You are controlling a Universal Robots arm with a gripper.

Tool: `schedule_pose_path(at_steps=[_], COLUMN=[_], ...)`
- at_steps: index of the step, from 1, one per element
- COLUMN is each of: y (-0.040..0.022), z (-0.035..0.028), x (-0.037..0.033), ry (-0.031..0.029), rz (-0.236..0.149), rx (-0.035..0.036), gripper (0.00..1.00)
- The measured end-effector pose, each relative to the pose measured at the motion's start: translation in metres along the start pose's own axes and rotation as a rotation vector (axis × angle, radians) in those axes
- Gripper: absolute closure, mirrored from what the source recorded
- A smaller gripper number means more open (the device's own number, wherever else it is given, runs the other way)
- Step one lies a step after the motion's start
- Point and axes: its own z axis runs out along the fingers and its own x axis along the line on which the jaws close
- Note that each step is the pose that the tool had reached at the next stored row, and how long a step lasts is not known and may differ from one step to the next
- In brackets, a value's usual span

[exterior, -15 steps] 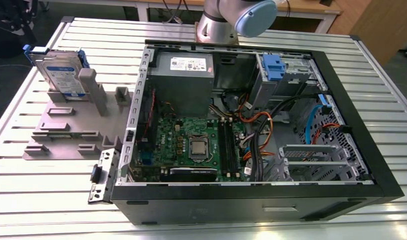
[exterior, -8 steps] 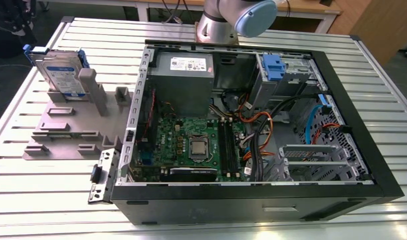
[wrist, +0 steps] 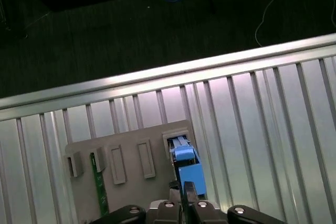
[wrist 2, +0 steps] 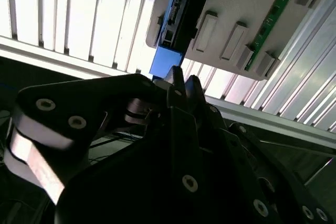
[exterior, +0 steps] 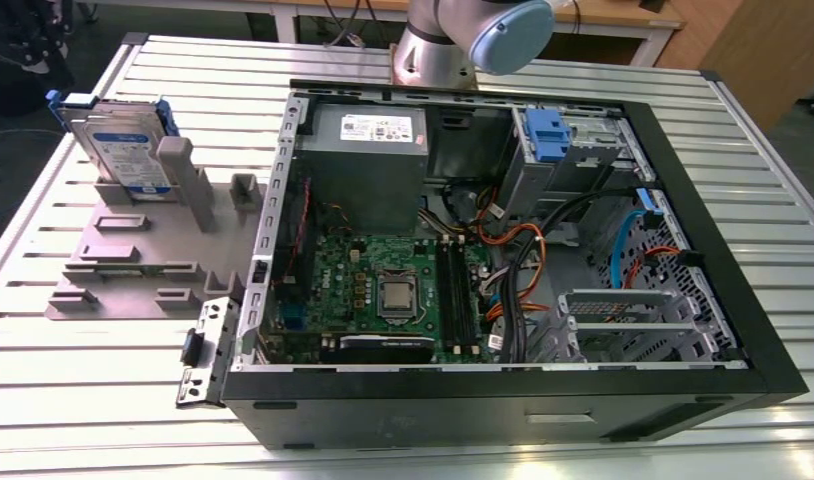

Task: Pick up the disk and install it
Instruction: 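Pick up the disk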

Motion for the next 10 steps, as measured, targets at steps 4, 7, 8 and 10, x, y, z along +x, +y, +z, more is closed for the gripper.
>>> schedule_pose_path(at_steps=[4, 7, 8, 10], y=[-0.0001, -0.0002, -0.0003, -0.0004], z=[0.0021, 0.006, 0.0076, 0.0106], x=[0.0, 0.0001, 0.0001, -0.0001], ry=[0.0009, 0.003, 0.0036, 0.0046], rz=[-0.03, -0.077, -0.095, -0.123], rx=[0.0001, -0.0003, -0.0004, -0.0004], gripper=[0.65, 0.53, 0.53, 0.47])
